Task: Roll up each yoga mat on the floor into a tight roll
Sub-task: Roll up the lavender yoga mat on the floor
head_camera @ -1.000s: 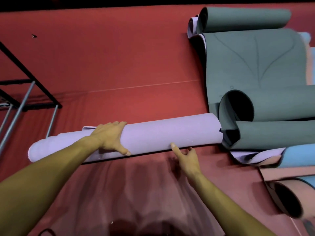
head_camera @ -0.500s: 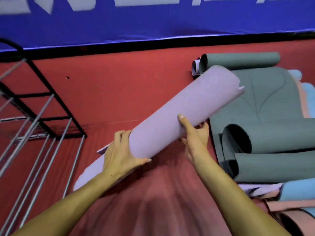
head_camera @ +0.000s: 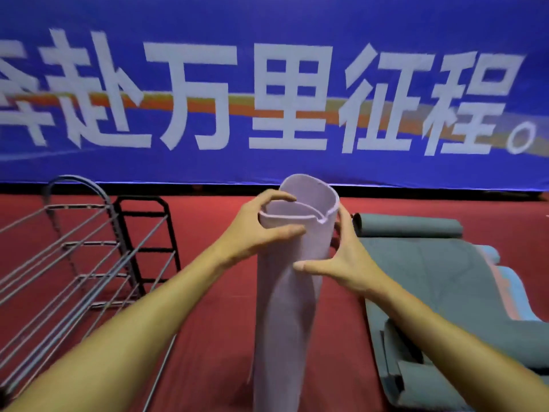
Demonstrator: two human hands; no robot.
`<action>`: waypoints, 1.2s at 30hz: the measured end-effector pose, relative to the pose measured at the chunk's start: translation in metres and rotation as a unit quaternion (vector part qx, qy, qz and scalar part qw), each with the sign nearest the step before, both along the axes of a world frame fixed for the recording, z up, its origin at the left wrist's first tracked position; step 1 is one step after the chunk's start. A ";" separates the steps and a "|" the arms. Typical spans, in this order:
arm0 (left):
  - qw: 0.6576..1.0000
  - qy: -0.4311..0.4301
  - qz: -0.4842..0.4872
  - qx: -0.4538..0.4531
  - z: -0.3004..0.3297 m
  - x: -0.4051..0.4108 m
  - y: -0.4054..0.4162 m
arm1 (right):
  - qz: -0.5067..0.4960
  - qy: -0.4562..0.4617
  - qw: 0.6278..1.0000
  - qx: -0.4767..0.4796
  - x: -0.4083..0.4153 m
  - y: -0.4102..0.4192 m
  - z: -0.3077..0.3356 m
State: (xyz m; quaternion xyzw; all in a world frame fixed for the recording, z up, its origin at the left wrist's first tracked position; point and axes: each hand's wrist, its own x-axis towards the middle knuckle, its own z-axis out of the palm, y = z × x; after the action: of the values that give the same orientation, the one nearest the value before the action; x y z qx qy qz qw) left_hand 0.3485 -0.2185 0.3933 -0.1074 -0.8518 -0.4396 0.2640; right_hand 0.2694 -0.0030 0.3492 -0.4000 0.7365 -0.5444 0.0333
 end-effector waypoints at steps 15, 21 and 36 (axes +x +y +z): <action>0.996 -0.088 -0.017 -0.018 -0.060 0.080 0.003 | -0.003 0.167 0.983 0.079 0.063 0.013 -0.021; 0.993 -0.112 -0.039 -0.024 -0.054 0.074 -0.003 | -0.059 0.205 0.960 0.181 0.050 0.020 -0.009; 0.999 -0.043 0.006 -0.014 -0.065 0.055 0.023 | -0.070 0.209 0.955 0.200 0.048 0.032 -0.005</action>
State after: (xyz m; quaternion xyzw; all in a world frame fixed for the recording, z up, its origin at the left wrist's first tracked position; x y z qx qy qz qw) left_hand 0.4034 -0.1952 0.3282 -0.0867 -0.8692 -0.4300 0.2283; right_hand 0.3171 0.0291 0.3440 -0.4375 0.8470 -0.2911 -0.0799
